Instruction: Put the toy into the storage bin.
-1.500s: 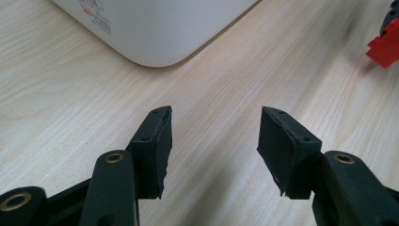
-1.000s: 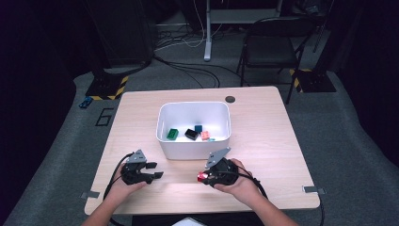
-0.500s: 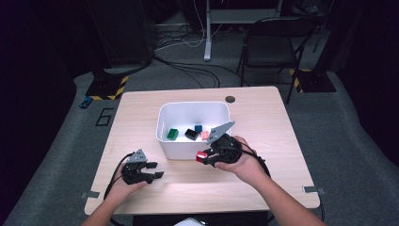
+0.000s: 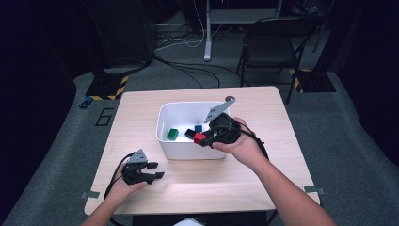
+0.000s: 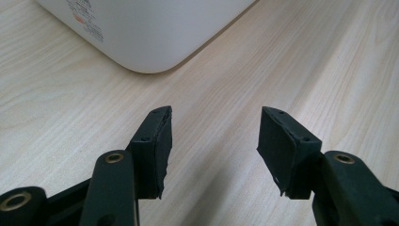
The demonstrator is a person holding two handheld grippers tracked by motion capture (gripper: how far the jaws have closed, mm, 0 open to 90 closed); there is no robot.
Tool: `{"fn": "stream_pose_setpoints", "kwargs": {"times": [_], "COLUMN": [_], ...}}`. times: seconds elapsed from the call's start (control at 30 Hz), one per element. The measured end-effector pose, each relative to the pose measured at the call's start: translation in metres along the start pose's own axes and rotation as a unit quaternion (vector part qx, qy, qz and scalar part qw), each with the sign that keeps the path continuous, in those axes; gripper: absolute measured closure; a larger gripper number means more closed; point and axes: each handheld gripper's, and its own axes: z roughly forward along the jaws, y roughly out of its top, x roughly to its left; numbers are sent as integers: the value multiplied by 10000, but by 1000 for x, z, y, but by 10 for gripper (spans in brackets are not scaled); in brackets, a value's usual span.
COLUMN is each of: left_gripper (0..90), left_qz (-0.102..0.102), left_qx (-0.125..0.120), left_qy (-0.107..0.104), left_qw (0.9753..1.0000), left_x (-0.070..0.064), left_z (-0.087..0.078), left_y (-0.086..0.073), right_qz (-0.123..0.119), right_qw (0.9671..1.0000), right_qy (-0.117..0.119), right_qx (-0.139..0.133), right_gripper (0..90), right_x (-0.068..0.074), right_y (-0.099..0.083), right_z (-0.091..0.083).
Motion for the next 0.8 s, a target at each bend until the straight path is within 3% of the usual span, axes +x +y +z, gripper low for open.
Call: {"fn": "stream_pose_setpoints", "kwargs": {"times": [0.3,0.43,0.8], "left_gripper": [449,449,449], "left_qz": [5,19,15], "left_qx": [-29,-38,-59], "left_qy": [-23,-21,-2], "left_qw": [10000,10000,10000], "left_x": [0,0,3], "left_z": [-2,-2,-5], "left_y": [0,0,-1], "right_qz": [188,236,191], "right_qw": [9996,9993,9989], "right_qy": [-197,-264,-411], "right_qx": [43,81,112], "right_gripper": [672,672,671], "right_x": [-27,-33,-53], "right_y": [22,29,51], "right_z": [11,17,62]}}
